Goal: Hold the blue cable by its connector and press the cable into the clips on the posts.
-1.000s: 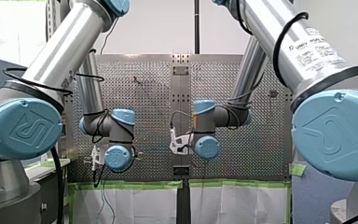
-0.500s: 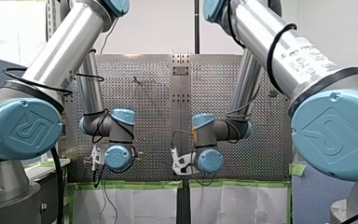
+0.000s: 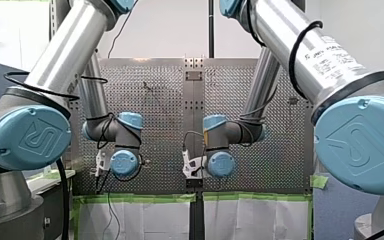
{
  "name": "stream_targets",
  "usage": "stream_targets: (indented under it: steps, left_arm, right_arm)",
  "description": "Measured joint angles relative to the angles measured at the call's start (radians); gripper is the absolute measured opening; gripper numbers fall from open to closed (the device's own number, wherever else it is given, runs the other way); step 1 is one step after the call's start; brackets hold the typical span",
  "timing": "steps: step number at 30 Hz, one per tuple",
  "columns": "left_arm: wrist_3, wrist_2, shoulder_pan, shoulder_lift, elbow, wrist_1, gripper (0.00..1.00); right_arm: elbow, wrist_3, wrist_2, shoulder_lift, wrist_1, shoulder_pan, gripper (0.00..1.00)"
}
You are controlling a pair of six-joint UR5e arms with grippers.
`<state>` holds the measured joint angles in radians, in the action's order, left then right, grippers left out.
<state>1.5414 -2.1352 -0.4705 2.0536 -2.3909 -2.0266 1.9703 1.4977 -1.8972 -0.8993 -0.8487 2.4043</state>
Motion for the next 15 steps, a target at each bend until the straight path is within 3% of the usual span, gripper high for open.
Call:
stream_targets:
  steps: [6, 15]
  left_arm:
    - [-0.029, 0.032, 0.008, -0.045, 0.000, -0.046, 0.00]
    - [-0.007, 0.036, 0.018, -0.121, 0.001, -0.122, 0.00]
  right_arm:
    - [-0.036, 0.035, 0.041, -0.047, 0.020, 0.004, 0.00]
    - [-0.107, 0.029, 0.111, -0.119, 0.086, 0.009, 0.00]
